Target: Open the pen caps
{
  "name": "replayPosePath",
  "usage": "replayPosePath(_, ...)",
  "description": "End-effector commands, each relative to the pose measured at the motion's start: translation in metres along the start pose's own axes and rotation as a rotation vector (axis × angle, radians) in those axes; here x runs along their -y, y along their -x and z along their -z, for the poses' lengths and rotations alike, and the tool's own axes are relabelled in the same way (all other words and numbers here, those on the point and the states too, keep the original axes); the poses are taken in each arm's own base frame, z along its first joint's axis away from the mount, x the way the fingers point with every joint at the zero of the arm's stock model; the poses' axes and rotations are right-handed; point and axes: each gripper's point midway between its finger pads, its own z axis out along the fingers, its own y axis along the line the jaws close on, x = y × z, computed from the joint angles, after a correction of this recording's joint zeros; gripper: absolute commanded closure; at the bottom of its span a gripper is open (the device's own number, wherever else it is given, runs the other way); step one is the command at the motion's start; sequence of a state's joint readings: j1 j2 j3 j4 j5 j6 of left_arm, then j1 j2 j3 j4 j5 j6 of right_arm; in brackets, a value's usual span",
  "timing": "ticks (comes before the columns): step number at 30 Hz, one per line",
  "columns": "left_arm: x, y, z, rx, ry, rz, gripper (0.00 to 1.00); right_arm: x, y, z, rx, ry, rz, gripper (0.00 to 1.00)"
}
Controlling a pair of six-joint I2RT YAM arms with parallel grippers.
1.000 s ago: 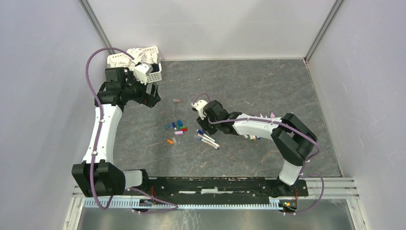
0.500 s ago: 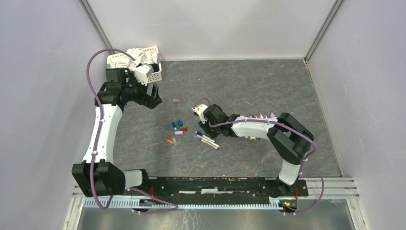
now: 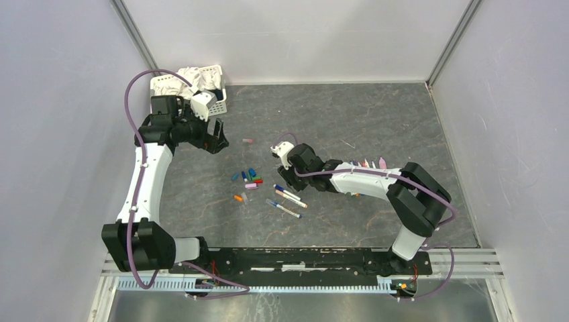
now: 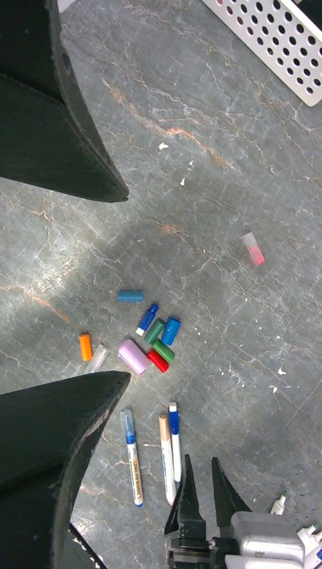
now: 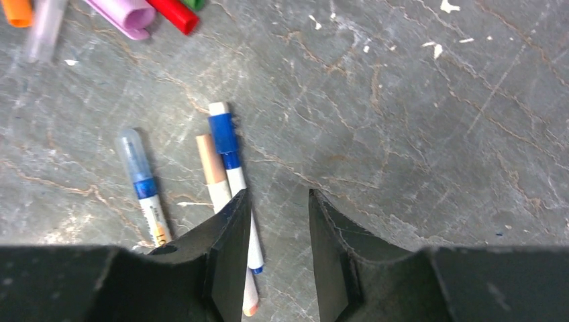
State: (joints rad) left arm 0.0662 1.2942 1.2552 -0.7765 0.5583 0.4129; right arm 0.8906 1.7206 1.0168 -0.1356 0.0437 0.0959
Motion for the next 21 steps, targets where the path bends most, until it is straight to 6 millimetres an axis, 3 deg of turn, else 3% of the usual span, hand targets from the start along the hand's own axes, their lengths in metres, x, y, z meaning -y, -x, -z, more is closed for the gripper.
replayPosePath(1,0.001,0.014,0.004,0.036,-0.019,-0.050,0.00,-0.017,0.007,0.002,0.034,0.057,0.008,0.59)
replayPosePath(12,0.005,0.012,0.006,0.028,-0.038,-0.052,0.00,-0.017,-0.034,-0.022,-0.101,0.061,0.036,0.64)
replayPosePath(21,0.011,0.010,0.005,0.029,-0.073,-0.057,0.00,0.000,-0.038,-0.020,-0.108,-0.004,0.036,0.67)
